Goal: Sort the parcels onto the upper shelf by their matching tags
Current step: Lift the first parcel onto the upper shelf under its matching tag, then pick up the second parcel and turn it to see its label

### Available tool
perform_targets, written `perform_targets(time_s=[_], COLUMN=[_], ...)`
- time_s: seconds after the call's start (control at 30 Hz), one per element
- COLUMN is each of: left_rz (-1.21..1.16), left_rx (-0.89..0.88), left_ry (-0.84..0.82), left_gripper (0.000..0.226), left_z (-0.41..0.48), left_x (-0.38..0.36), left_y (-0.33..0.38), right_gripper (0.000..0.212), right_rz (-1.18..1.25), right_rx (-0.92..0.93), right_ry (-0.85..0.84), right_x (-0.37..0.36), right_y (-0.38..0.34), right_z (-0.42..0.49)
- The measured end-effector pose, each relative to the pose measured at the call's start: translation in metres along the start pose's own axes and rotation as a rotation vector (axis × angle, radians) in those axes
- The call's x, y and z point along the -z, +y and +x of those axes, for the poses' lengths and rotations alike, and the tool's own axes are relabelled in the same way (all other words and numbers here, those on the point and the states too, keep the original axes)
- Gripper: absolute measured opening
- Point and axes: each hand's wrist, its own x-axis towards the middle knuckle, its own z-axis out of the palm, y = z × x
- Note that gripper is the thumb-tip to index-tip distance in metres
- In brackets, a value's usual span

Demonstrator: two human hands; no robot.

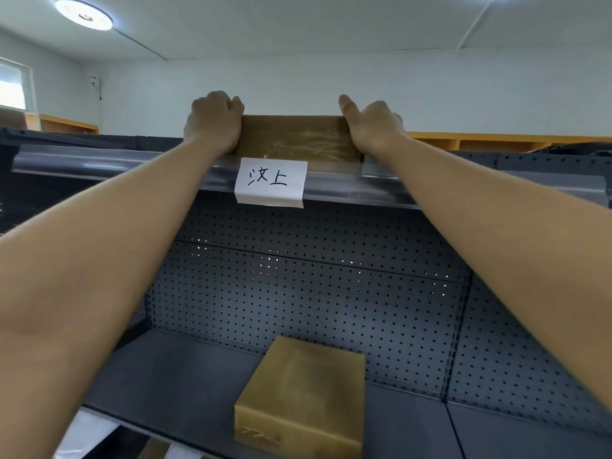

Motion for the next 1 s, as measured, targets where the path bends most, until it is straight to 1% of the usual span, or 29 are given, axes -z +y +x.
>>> perform_targets(time_s=[0.07,0.17,0.23,0.3,0.33,0.4,0.43,0.47,0.5,0.53,0.6,0.63,0.7,0.8,0.9,1.0], left_rz=[-0.018,-0.077,-0.128,-0.165,-0.173,-0.180,-0.182,-0.193,-0.215,-0.241,-0.258,-0.233,-0.166,-0.188,-0.290,-0.292], left_rx=[-0.069,-0.192,-0.271,-0.319,-0.350,-0.410,-0.418,-0.384,-0.311,-0.194,0.103,0.224,0.386,0.562,0.663,0.718], left_ry=[0.101,0.216,0.268,0.315,0.320,0.273,0.219,0.138,0.041,-0.067,-0.275,-0.363,-0.486,-0.570,-0.557,-0.537], left_gripper=[0.041,0.035,0.033,0.028,0.026,0.020,0.019,0.018,0.017,0.016,0.019,0.022,0.032,0.047,0.055,0.058], left_z=[-0.014,-0.043,-0.075,-0.117,-0.140,-0.193,-0.217,-0.244,-0.270,-0.297,-0.345,-0.365,-0.398,-0.425,-0.434,-0.429], left_x=[0.003,0.010,0.018,0.026,0.028,0.027,0.023,0.015,0.004,-0.007,-0.031,-0.044,-0.065,-0.082,-0.088,-0.097], left_y=[0.001,-0.001,-0.005,-0.011,-0.014,-0.028,-0.038,-0.051,-0.065,-0.080,-0.107,-0.121,-0.146,-0.169,-0.174,-0.176], right_gripper=[0.050,0.047,0.041,0.034,0.031,0.025,0.022,0.021,0.021,0.022,0.028,0.033,0.046,0.061,0.069,0.071], right_rz=[-0.086,-0.239,-0.268,-0.233,-0.199,-0.129,-0.097,-0.070,-0.060,-0.064,-0.100,-0.119,-0.139,-0.115,-0.029,0.082], right_rx=[0.119,0.344,0.481,0.607,0.663,0.754,0.777,0.766,0.718,0.624,0.344,0.194,-0.051,-0.265,-0.461,-0.586], right_ry=[0.071,0.221,0.283,0.314,0.329,0.357,0.358,0.325,0.261,0.169,-0.045,-0.152,-0.302,-0.420,-0.480,-0.495], right_x=[0.002,0.007,0.008,0.006,0.003,-0.009,-0.017,-0.027,-0.038,-0.049,-0.071,-0.083,-0.104,-0.131,-0.147,-0.157], right_y=[-0.001,-0.003,0.000,0.012,0.019,0.039,0.051,0.065,0.080,0.096,0.130,0.150,0.186,0.227,0.247,0.252], right_z=[-0.012,-0.040,-0.067,-0.100,-0.117,-0.158,-0.180,-0.202,-0.223,-0.245,-0.283,-0.299,-0.325,-0.350,-0.361,-0.359])
